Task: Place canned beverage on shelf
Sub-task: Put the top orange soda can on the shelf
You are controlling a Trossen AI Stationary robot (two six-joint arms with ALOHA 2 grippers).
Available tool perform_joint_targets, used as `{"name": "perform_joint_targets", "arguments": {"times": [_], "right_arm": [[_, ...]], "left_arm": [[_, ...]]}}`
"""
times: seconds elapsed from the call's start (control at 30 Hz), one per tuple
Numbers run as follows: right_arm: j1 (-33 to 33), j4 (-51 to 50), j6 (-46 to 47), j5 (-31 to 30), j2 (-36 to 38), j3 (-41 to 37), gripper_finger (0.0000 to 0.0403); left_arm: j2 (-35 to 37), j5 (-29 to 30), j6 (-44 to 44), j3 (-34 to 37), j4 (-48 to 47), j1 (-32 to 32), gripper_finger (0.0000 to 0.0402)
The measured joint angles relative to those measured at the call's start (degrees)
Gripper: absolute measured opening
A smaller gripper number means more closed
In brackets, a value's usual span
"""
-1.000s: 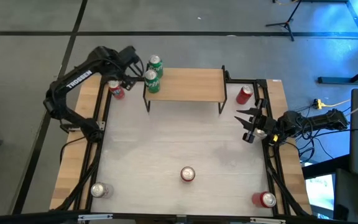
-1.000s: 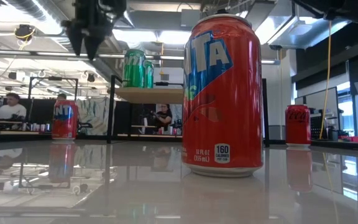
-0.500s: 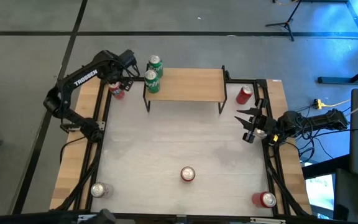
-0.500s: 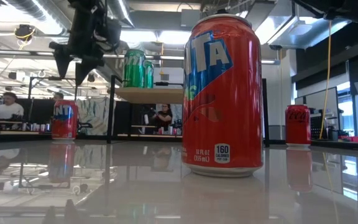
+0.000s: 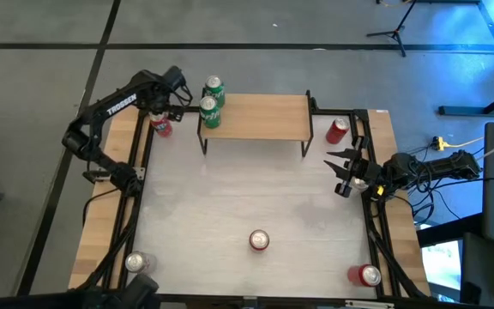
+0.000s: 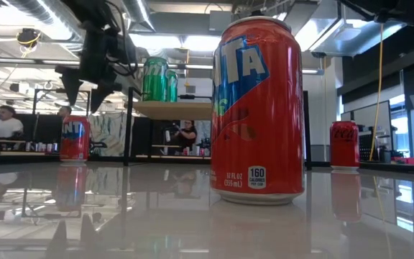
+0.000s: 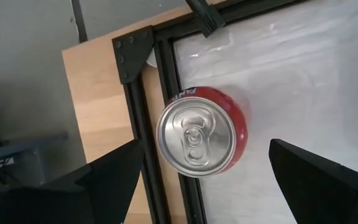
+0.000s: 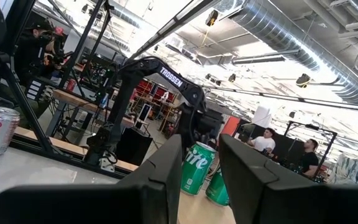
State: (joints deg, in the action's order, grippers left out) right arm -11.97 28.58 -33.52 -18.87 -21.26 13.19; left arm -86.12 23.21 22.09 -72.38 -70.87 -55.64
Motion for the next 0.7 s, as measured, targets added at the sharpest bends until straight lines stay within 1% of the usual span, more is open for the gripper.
{"name": "perform_joint_targets", "arguments": {"times": [0.3, 0.53, 0.7], "right_arm": [[-0.02, -0.03, 0.00, 0.02, 0.00, 0.00, 0.0105], [-0.01, -0.09, 0.00, 0.00, 0.00, 0.00, 0.0105], [0.00, -0.11, 0.00, 0.02, 0.00, 0.00, 0.0105]], "left_arm": [[-5.44, 4.54, 1.40, 0.00, -0.26, -0.13, 0.0337], [-8.04, 4.75, 1.71, 0.00, -0.28, -0.39, 0.0337], [-9.44, 3.77, 1.69, 0.00, -0.24, -0.61, 0.0337]]}}
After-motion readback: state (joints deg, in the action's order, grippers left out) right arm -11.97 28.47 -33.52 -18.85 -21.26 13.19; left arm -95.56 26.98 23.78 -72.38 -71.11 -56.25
